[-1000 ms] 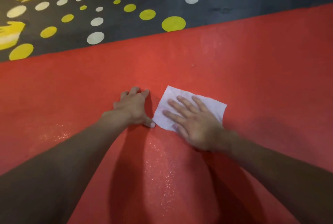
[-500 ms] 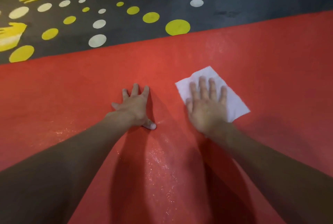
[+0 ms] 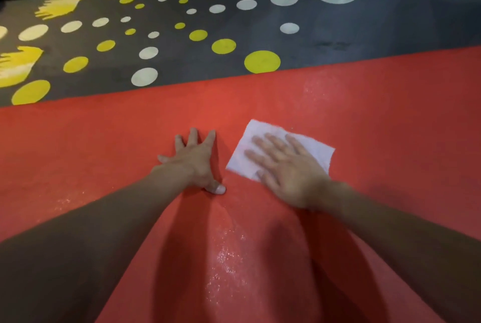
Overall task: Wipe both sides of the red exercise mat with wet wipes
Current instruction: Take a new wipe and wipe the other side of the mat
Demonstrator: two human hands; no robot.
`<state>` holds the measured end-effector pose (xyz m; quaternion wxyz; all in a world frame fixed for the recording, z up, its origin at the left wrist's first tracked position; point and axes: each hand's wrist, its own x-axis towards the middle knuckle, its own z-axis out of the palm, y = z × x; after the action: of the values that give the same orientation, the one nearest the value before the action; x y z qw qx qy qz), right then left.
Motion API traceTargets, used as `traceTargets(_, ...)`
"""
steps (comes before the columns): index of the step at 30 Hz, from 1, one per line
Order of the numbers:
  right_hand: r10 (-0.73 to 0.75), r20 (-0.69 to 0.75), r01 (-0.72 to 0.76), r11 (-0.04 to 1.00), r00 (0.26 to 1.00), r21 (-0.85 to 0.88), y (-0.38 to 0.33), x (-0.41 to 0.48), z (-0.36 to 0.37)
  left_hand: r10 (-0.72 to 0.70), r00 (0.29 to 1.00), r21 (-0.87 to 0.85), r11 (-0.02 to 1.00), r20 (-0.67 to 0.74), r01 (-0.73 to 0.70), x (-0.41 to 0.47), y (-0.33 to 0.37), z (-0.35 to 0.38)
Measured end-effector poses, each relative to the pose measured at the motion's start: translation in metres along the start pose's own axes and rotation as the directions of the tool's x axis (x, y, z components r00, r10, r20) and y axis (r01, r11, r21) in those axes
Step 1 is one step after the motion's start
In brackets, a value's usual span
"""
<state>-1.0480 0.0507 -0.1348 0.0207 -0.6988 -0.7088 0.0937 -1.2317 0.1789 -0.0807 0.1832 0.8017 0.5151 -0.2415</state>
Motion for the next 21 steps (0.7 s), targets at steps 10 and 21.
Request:
traceTargets(10,0.130,-0.015,-0.130,0.991,0.991,-0.005,0.021,0.034,-0.007,-0.003,0.884,-0.089,0.995,-0.468,-0.044,0.055,-0.013,0.001)
traceTargets(21,0.505,-0.057,-0.505,0.863,0.862,0.014,0.027,0.061,-0.007,0.106,0.888,0.011,0.994,-0.448,-0.113,0.078,-0.028,0.002)
